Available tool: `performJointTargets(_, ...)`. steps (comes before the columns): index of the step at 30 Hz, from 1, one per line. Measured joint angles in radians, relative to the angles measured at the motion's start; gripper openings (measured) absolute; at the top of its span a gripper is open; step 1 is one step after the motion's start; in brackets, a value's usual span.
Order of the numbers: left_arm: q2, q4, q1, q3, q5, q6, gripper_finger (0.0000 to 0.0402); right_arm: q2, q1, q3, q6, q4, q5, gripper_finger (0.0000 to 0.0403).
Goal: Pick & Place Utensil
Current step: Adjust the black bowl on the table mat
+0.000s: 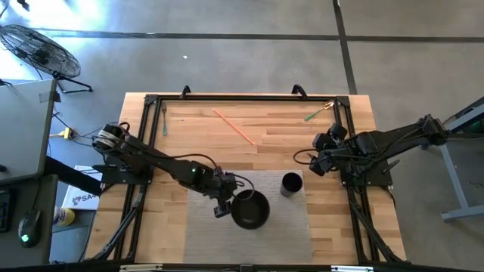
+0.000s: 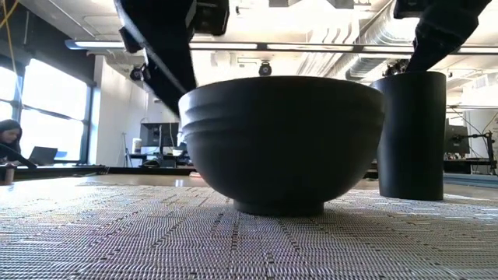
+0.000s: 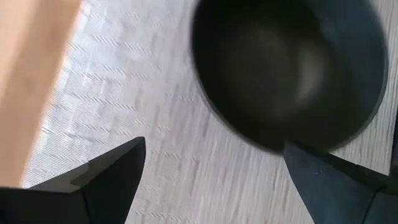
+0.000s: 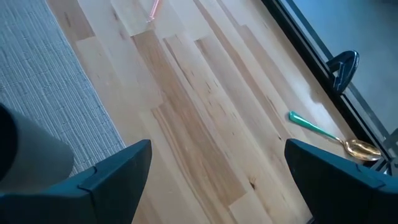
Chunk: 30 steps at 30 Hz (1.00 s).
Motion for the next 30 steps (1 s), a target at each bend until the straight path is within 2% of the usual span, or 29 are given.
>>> performJointTargets(4, -0.012, 0.048, 0.0, 0.0, -0.123, 0.005, 0.0374, 0.0, -0.018, 0.0, -0.004, 0.006, -0.016, 0.0362)
performJointTargets(6, -0.004, 0.089, 0.0, 0.0, -0.149, 0.026, 0.0374, 0.0, -0.025, 0.0, -0.021, 0.021, -0.018, 0.0362)
performJointTargets(11, 0.042, 0.125, 0.017, -0.001, -0.104, 0.039, 0.0374, 0.0, -0.036, 0.0, -0.058, 0.07, -0.032, 0.0362)
performJointTargets(19, 0.044, 0.037, -0.002, 0.0, -0.043, 0.019, 0.0374, 0.0, -0.035, 0.0, -0.091, 0.085, -0.042, 0.0362)
performJointTargets(30, 0.033, -0.018, -0.034, 0.0, -0.036, 0.0, 0.0374, 0.0, -0.041, 0.0, -0.194, 0.176, -0.047, 0.0362)
